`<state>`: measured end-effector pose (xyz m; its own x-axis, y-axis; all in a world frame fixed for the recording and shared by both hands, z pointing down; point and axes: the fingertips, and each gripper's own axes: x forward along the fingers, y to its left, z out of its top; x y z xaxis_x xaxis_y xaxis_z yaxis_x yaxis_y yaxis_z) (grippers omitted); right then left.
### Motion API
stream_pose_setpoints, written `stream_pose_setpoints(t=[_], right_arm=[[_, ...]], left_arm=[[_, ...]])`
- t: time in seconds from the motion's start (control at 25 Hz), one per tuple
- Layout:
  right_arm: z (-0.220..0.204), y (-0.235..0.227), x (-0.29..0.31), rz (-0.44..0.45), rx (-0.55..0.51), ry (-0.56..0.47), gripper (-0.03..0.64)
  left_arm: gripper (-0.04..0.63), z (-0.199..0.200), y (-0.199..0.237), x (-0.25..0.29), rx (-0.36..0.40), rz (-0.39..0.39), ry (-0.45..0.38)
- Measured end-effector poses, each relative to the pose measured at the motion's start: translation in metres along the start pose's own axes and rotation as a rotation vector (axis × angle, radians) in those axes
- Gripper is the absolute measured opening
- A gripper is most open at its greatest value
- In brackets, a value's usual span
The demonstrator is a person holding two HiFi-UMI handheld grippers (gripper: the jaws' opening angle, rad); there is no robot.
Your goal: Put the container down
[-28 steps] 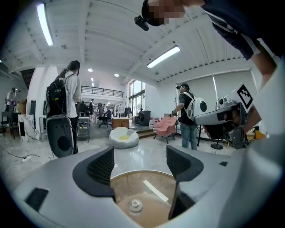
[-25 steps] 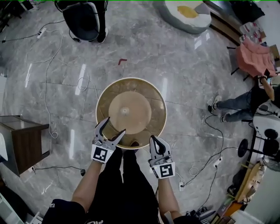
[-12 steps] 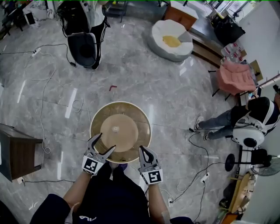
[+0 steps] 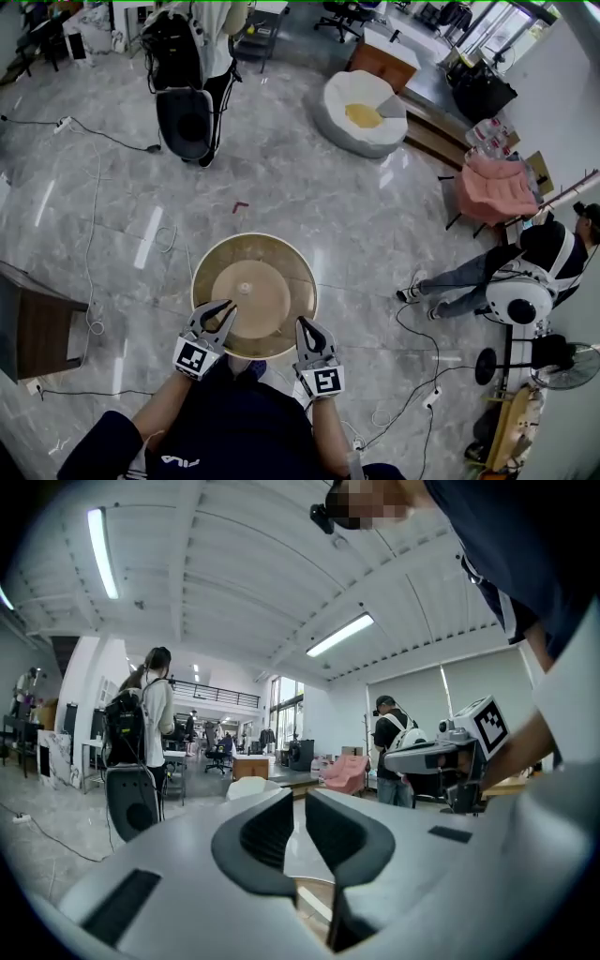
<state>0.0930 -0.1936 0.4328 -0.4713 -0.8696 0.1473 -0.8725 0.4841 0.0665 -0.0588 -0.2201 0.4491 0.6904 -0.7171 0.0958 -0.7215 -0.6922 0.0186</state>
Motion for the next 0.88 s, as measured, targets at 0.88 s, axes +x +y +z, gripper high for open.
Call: stream_pose_setpoints(t=[0.88], right_arm=[[0.010, 0.001, -0.016, 0.027, 0.039, 0.005, 0.029]], left_arm=[[0.026, 0.025, -0.017, -0.016, 0.064, -0.032, -0.002]])
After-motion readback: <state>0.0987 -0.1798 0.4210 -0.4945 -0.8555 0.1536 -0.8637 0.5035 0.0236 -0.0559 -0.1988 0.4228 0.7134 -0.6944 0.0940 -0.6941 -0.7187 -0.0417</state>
